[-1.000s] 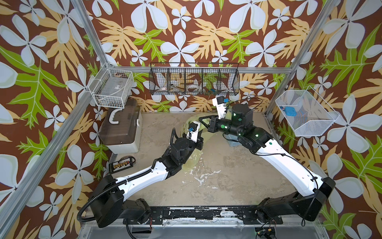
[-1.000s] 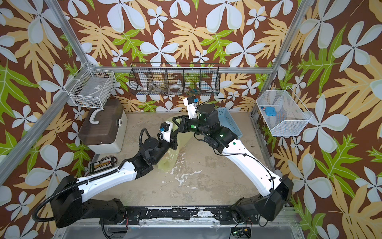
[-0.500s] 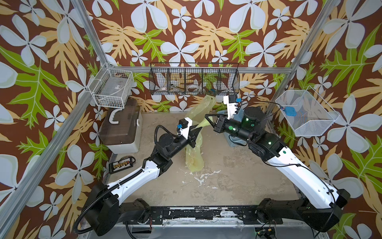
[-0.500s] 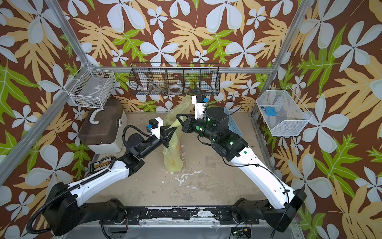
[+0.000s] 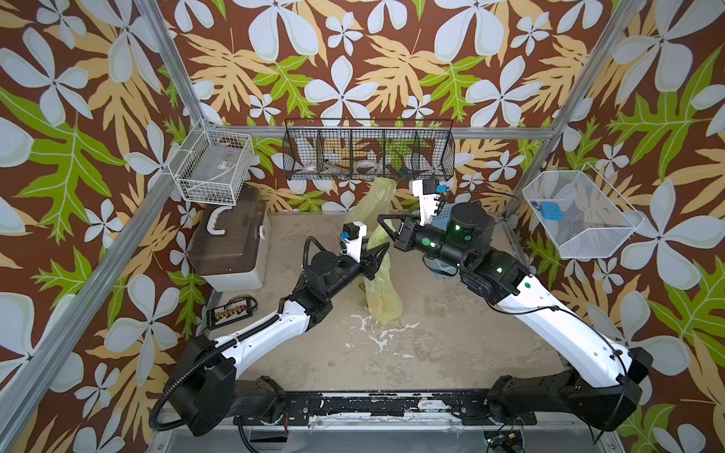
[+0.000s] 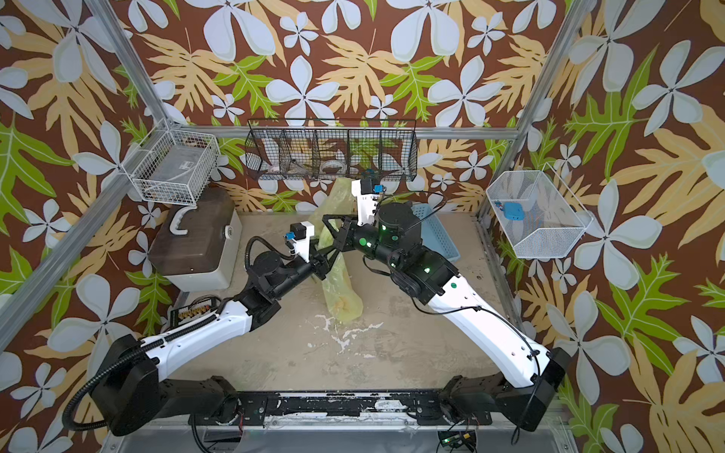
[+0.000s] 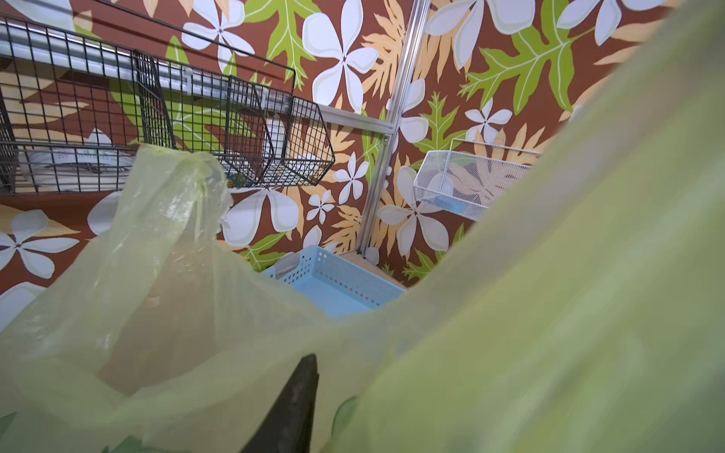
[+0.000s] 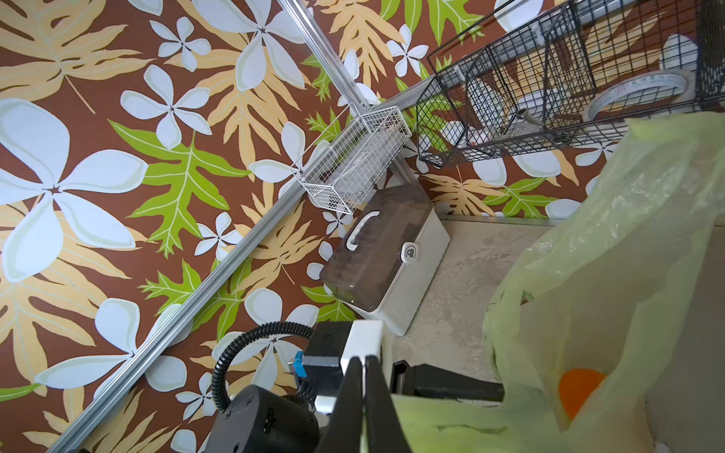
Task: Place the oranges into plastic bags & tie knots
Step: Adjust the plastic bag at the center of the board.
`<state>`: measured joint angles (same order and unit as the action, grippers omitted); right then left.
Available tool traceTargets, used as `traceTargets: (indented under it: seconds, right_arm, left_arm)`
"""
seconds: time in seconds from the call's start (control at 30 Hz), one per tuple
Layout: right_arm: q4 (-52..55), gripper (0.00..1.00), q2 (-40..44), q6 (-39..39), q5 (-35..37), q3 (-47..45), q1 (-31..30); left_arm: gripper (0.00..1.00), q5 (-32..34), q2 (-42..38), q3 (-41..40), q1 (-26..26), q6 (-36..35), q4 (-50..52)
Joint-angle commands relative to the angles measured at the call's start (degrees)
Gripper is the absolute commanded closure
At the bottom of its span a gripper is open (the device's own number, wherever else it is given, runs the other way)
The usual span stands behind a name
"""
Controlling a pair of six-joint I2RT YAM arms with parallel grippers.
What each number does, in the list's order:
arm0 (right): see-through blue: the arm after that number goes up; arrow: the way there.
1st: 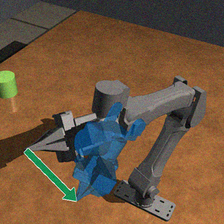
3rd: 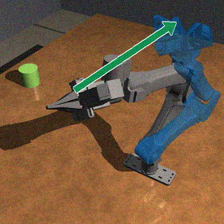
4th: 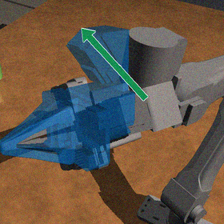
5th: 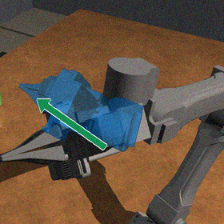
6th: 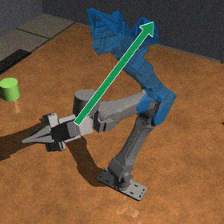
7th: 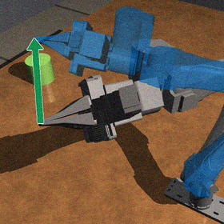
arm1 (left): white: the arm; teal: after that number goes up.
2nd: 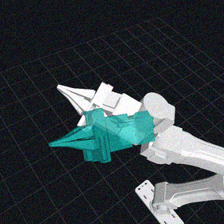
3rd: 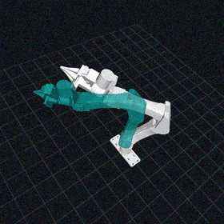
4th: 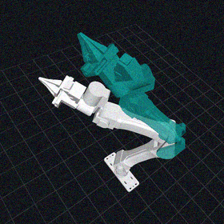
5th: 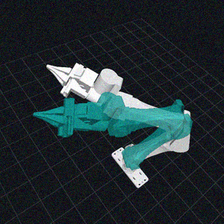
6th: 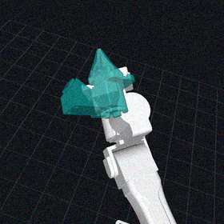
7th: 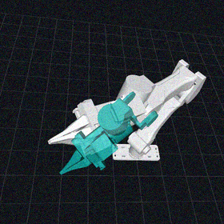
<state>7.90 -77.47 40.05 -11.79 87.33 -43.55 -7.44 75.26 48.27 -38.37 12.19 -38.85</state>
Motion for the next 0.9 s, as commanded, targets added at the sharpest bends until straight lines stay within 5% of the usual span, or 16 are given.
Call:
traceTargets:
  seconds: [0.0, 0.17, 0.33, 0.4, 0.47, 0.53, 0.57, 0.63, 0.67, 0.87]
  right_arm:
    - [-3.00, 1.00, -0.12, -0.21, 0.88, 0.29, -0.17]
    - [-3.33, 1.00, 0.03, 0.02, 0.85, -0.20, -0.31]
    - [-3.51, 1.00, -0.09, 0.19, 0.64, -0.07, -0.36]
    - [-3.59, 1.00, -0.30, 0.21, 0.54, -0.04, -0.35]
    - [-3.61, 1.00, -0.64, 0.31, 0.13, 0.12, -0.31]
    - [-3.77, 1.00, -1.00, -0.07, -0.37, 0.21, -0.31]
    - [-3.31, 0.94, -1.26, -0.71, -0.11, 0.73, -0.33]
    - [-1.82, 0.51, -1.03, -1.92, 1.91, 2.05, 0.65]
    - [-1.10, 0.39, -0.89, -1.99, 1.24, 2.85, 2.96]
    - [5.67, 0.20, -5.14, -5.54, 0.57, 4.35, 19.38]
  left_arm:
    - [0.59, 5.07, -0.72, 0.42, -0.97, 1.46, -4.08]
    - [0.64, 10.60, -1.52, -1.20, -1.88, 3.02, -5.74]
    - [0.99, 13.04, -1.05, -3.11, -2.24, 3.52, -5.94]
    - [0.97, 13.18, -0.70, -4.00, -2.21, 3.91, -6.62]
    - [0.83, 13.60, -0.65, -4.60, -2.21, 4.60, -7.12]
    - [1.00, 13.69, -0.89, -5.35, -2.15, 4.32, -8.19]
    - [1.00, 13.98, -1.07, -5.62, -2.17, 4.22, -8.26]
    - [1.00, 13.02, -1.80, -6.22, -2.15, 3.39, -8.23]
    - [1.00, 12.31, -2.52, -6.62, -2.15, 3.20, -7.60]
    - [1.00, 7.50, -8.14, -12.83, -2.15, 3.19, -7.68]
